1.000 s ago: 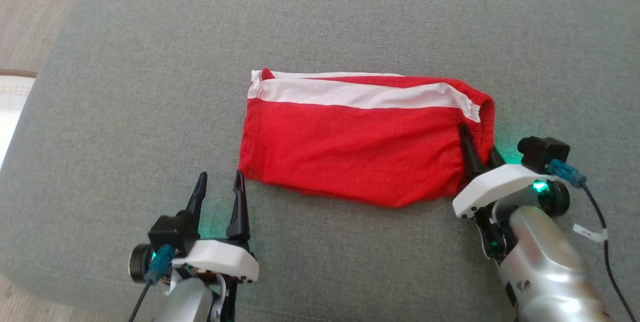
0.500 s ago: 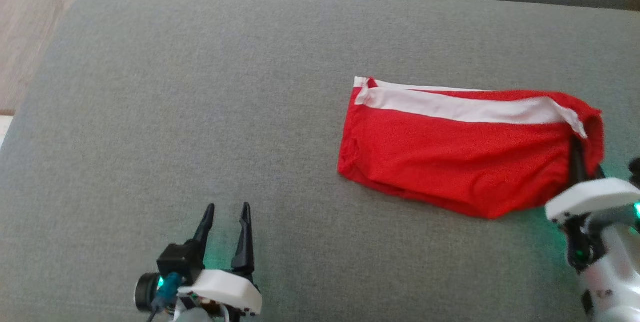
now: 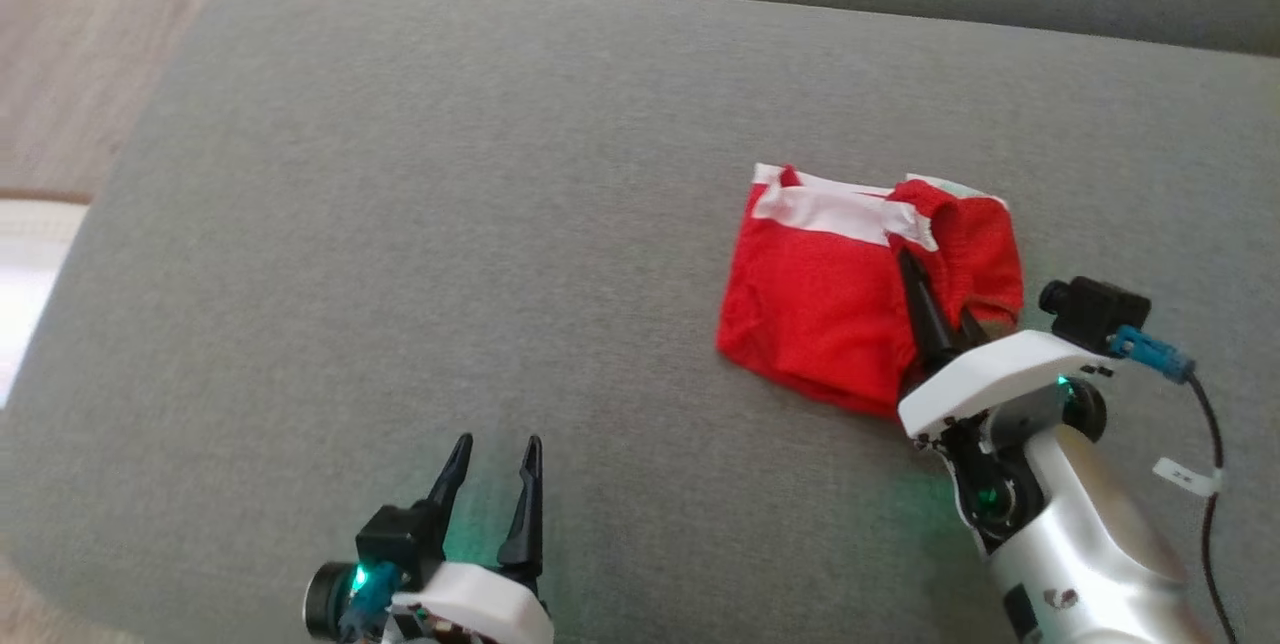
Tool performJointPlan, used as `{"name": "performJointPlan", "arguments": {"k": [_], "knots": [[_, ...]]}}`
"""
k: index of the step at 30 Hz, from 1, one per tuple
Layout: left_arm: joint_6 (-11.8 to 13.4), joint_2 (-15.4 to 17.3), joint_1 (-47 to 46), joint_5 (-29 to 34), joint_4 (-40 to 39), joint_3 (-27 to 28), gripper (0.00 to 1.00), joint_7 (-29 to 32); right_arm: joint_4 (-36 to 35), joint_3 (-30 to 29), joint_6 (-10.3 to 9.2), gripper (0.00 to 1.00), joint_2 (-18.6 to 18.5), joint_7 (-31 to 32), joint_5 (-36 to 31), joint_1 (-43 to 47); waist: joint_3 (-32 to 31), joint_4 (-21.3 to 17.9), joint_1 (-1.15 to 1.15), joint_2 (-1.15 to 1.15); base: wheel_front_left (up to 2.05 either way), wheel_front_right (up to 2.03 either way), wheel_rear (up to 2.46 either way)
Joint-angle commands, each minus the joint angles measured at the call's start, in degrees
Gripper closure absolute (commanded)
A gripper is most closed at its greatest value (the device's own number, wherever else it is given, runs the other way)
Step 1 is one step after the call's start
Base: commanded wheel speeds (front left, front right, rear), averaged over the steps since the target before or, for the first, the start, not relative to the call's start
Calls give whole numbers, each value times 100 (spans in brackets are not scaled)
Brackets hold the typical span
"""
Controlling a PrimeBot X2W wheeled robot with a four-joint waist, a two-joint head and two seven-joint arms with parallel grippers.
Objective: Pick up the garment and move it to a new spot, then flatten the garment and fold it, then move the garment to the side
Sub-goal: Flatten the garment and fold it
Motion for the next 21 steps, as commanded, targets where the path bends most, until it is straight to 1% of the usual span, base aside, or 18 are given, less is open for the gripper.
{"name": "performJointPlan", "arguments": {"k": [1, 3, 4, 5, 6, 7, 10, 13, 15, 18, 21], "knots": [[22, 24, -34, -39, -116, 131, 0, -71, -105, 99, -4, 100, 94, -38, -87, -191, -3, 232, 0, 0, 0, 0, 0], [22, 24, -5, -50, -84, 116, 0, -71, 62, 72, -4, 100, 140, -129, -153, -279, -18, 364, 0, 0, 0, 0, 0], [32, 24, 7, -43, -71, 125, 0, -71, 162, 72, -4, 78, 154, -173, -192, -328, -18, 412, 0, 0, 0, 0, 0], [37, 24, 16, -39, -58, 141, 0, -71, 256, 85, -4, 47, 163, -214, -213, -377, -21, 453, 0, 0, 0, 0, 0], [34, 24, 22, -37, -45, 157, 0, -71, 337, 105, -4, 0, 169, -262, -192, -421, -25, 481, 0, 0, 0, 0, 0], [30, 24, 27, -34, -41, 172, 0, -71, 368, 197, -4, 0, 171, -312, -84, -454, -32, 501, 0, 0, 0, 0, 0], [40, 24, 54, -42, -45, 233, 0, -71, 237, 640, -4, 0, 174, -506, 509, -491, -70, 492, 0, 0, 0, 0, 0], [62, 24, 80, -58, -59, 297, 0, -71, 169, 982, -4, 0, 175, -725, 824, -487, -106, 391, 0, 0, 0, 0, 0], [64, 24, 62, -48, -96, 332, 0, -71, 272, 1029, -4, 0, 175, -875, 710, -508, -120, 294, 0, 0, 0, 0, 0], [82, 24, 17, 4, -190, 386, 0, -71, 487, 856, -4, 0, 115, -1065, 272, -523, -140, 138, 0, 0, 0, 0, 0], [124, 24, -34, 176, -318, 471, 0, -71, 655, 324, -4, 0, -10, -1143, -367, -463, -163, -25, 0, 0, 0, 0, 0]]}}
